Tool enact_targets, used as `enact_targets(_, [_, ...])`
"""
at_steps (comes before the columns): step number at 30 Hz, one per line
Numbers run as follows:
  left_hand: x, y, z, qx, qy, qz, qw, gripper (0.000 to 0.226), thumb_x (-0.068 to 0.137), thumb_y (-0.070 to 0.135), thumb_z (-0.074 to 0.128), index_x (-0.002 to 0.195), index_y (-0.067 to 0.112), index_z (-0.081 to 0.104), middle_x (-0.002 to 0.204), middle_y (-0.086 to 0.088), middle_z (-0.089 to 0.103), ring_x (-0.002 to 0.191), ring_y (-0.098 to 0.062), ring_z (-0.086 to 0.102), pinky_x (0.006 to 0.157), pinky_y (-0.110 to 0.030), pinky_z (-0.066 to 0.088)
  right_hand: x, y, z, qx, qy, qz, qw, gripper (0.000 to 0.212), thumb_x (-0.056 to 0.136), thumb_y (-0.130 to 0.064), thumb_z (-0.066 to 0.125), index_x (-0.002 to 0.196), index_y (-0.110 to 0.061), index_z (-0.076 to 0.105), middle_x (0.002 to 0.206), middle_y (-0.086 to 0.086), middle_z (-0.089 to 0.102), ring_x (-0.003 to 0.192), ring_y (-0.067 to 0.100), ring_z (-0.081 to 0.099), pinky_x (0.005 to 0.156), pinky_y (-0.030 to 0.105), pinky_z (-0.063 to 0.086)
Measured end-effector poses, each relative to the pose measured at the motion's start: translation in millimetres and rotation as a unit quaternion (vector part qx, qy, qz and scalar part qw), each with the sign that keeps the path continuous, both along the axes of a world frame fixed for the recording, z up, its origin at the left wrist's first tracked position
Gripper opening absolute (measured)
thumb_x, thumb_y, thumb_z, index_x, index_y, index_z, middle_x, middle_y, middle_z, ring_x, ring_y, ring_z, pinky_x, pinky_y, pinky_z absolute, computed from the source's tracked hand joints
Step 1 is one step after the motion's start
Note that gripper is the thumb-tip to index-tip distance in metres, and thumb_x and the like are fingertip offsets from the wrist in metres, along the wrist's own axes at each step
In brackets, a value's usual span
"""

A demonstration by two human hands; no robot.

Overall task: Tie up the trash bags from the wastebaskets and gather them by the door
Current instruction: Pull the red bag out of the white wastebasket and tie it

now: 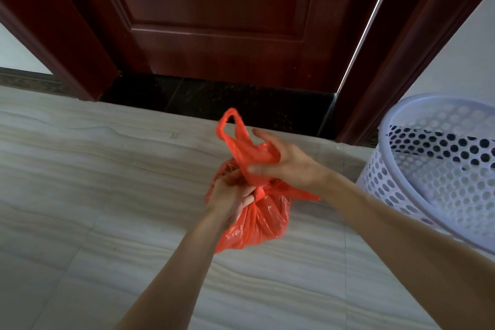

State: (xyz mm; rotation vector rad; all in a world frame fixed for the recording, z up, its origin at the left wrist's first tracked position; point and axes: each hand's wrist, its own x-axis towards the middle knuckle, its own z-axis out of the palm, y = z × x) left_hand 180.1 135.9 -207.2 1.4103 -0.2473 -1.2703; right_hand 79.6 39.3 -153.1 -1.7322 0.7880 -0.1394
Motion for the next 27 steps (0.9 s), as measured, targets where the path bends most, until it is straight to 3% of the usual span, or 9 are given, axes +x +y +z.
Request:
enact_targets(3, [4.1,1.1,-2.5,0.047,-0.206,-0.04,0.977,0.028,0.074,0.001,0.069,0.088,0.025,0.067,0.065,0.003,0.069,0.072,-0.02,0.061,0.066,-0.029,0.048,7.4,1.2,-12.7,-0.01,-0.031,-0.157,0.987,0.011,0.091,-0.015,0.053,0.094,-0.01,0.062,0.07,-0.001,0.055,0.055,0.002,0.05,0.052,0.014,0.039])
enact_targets(7, [-1.4,7.9,5.3,0.098,-0.45,-0.112,0.881,0.033,0.069,0.012,0.075,0.102,0.014,0.069,0.09,-0.005,0.073,0.085,-0.016,0.065,0.067,-0.016,0.037,7.8,0.5,-38.1,0.066,0.008,-0.252,0.965,0.025,0.094,-0.016,0.041,0.074,-0.017,0.056,0.063,0.003,0.051,0.057,0.018,0.046,0.055,0.03,0.037])
enact_targets(9, [-3.1,10.7,6.0,0.099,-0.477,-0.112,0.866,0.03,0.07,0.013,0.074,0.1,0.013,0.069,0.091,-0.005,0.074,0.09,-0.019,0.067,0.066,-0.014,0.036,7.7,0.2,-44.4,0.091,0.015,-0.261,0.961,0.023,0.094,-0.016,0.04,0.085,-0.008,0.058,0.067,0.007,0.051,0.06,0.021,0.048,0.057,0.033,0.038])
enact_targets(12, [-3.8,15.2,4.8,0.117,-0.516,-0.148,0.835,0.027,0.076,0.015,0.067,0.102,0.014,0.063,0.092,-0.006,0.073,0.095,-0.026,0.066,0.074,-0.029,0.049,4.6,1.1,-46.4,0.059,0.032,-0.239,0.969,0.018,0.095,-0.016,0.039,0.092,-0.007,0.054,0.065,0.003,0.049,0.057,0.016,0.045,0.052,0.028,0.036])
enact_targets(14, [-3.6,17.7,7.8,0.121,-0.532,-0.184,0.818,0.039,0.082,0.01,0.056,0.12,0.016,0.055,0.106,-0.01,0.07,0.105,-0.03,0.063,0.085,-0.037,0.05,-0.6,2.1,-46.4,0.02,0.053,-0.207,0.977,0.017,0.096,-0.015,0.037,0.092,-0.008,0.051,0.064,0.001,0.048,0.058,0.016,0.045,0.05,0.027,0.034])
enact_targets(17, [0.3,17.8,16.3,0.123,-0.53,-0.245,0.802,0.057,0.085,-0.002,0.041,0.139,0.014,0.038,0.127,-0.012,0.061,0.121,-0.028,0.053,0.1,-0.03,0.04,-7.4,2.7,-46.2,-0.021,0.075,-0.176,0.981,0.018,0.097,-0.016,0.035,0.09,-0.008,0.049,0.067,0.001,0.049,0.059,0.016,0.046,0.05,0.026,0.036])
enact_targets(20, [5.2,17.0,16.7,0.139,-0.544,-0.277,0.78,0.056,0.082,-0.003,0.042,0.136,0.014,0.044,0.127,-0.012,0.06,0.121,-0.028,0.054,0.101,-0.034,0.042,-7.5,4.3,-43.4,-0.038,0.057,-0.168,0.983,0.019,0.096,-0.013,0.038,0.079,-0.012,0.047,0.065,-0.001,0.048,0.055,0.012,0.044,0.044,0.017,0.035])
enact_targets(22, [9.1,18.0,13.9,0.151,-0.56,-0.272,0.768,0.05,0.079,-0.002,0.045,0.126,0.013,0.052,0.122,-0.012,0.063,0.116,-0.032,0.056,0.096,-0.038,0.046,-4.0,5.2,-43.1,-0.004,0.025,-0.179,0.984,0.023,0.093,-0.009,0.04,0.073,-0.018,0.047,0.065,-0.001,0.048,0.059,0.014,0.045,0.051,0.022,0.037])
enact_targets(27, [21.7,18.5,12.5,0.149,-0.536,-0.233,0.797,0.044,0.078,0.006,0.054,0.121,0.017,0.055,0.113,-0.008,0.069,0.114,-0.029,0.059,0.094,-0.038,0.047,6.6,8.1,-40.9,0.093,-0.02,-0.224,0.97,0.025,0.09,-0.004,0.037,0.079,-0.022,0.051,0.072,0.001,0.053,0.067,0.015,0.051,0.06,0.027,0.042])
